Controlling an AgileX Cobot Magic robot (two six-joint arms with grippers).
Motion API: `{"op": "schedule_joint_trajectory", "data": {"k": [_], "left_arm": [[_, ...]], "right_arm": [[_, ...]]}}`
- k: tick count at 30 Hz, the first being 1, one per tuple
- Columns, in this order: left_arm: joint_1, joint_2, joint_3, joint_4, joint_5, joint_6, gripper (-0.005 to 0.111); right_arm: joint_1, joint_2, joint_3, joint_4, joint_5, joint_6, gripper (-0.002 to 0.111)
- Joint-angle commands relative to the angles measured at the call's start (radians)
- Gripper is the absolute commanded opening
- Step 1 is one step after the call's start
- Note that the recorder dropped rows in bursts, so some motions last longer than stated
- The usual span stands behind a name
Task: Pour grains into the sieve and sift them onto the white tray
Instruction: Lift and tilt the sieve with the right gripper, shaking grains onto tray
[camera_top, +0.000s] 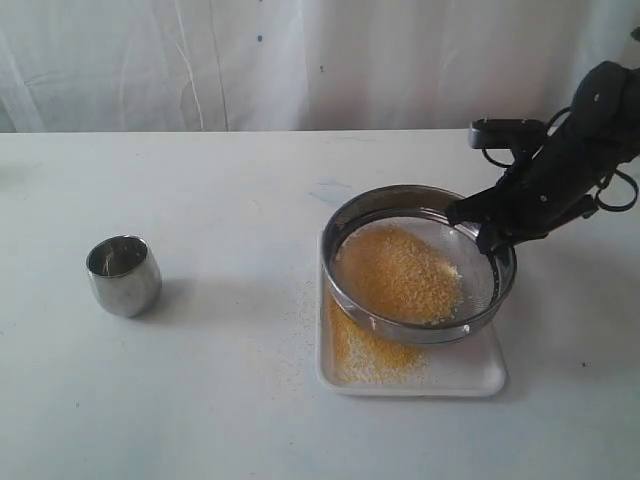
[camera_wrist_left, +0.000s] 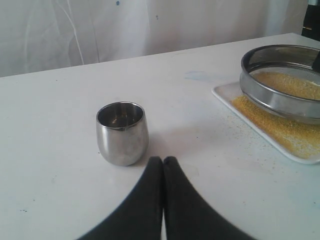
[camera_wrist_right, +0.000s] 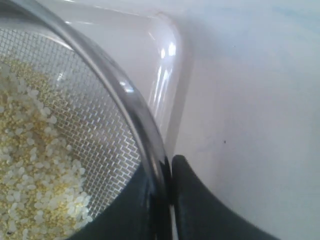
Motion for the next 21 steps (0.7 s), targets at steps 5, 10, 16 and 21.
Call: {"op": "schedule_joint_trajectory", "data": {"k": [5, 10, 16, 21], "left_arm": [[-0.003, -0.005, 0.004, -0.002, -0.001, -0.005, 0.000], [-0.003, -0.005, 0.004, -0.002, -0.001, -0.005, 0.000], [-0.003, -0.005, 0.004, -0.002, -0.001, -0.005, 0.000], [-0.003, -0.005, 0.004, -0.002, -0.001, -0.005, 0.000]], "right_arm": [[-0.001, -0.037, -0.002, 0.139, 0.081, -0.065, 0.000], [-0.016, -0.057, 0.000, 0.081, 0.035, -0.044, 0.000], [-0.027, -0.063, 0.017, 0.140, 0.035, -0.081, 0.000], [-0.048, -0.066, 0.023, 0.149, 0.099, -0.092, 0.000]]}}
